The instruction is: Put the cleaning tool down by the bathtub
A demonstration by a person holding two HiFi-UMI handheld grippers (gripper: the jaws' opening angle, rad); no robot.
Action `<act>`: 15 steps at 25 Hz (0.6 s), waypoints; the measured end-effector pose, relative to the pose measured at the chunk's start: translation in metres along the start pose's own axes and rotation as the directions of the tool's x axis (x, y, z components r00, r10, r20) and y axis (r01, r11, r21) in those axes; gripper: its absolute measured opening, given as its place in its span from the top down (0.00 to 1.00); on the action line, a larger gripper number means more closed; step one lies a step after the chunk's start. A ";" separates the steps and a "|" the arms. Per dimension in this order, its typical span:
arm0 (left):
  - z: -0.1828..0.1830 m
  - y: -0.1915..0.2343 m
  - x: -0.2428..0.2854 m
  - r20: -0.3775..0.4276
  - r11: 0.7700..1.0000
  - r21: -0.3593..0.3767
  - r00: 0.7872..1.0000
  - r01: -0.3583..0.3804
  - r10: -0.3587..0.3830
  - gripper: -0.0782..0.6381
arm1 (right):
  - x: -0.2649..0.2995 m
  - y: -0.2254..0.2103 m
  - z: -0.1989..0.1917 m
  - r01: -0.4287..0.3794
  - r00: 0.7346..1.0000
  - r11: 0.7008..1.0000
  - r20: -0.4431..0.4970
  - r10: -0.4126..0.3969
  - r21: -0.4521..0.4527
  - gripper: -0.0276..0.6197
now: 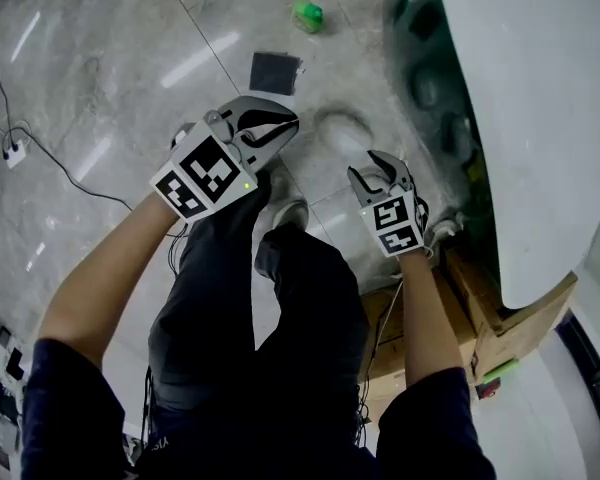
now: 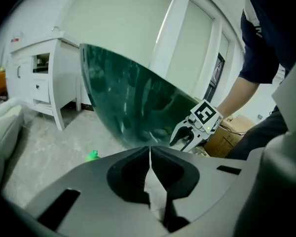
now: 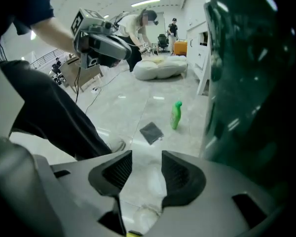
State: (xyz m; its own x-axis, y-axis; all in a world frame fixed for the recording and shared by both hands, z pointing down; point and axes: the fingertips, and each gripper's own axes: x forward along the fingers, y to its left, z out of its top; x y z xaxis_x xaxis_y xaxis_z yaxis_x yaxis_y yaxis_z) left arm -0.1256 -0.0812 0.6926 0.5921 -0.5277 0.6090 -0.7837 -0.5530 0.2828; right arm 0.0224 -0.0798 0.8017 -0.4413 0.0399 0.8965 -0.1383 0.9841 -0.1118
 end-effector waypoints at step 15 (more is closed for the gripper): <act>0.241 -0.094 -0.169 0.153 0.990 0.142 0.988 -0.024 0.002 0.84 | -0.323 0.015 0.184 0.194 0.889 0.959 0.376 -0.261 0.206 0.66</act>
State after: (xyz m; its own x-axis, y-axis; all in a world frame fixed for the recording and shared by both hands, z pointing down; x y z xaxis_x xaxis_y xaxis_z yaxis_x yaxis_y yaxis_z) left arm -0.1068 -0.0950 0.3846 0.6121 -0.6215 0.4889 -0.7633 -0.6259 0.1600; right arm 0.0003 -0.1101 0.4315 -0.6897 -0.2865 0.6650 -0.4011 0.9158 -0.0215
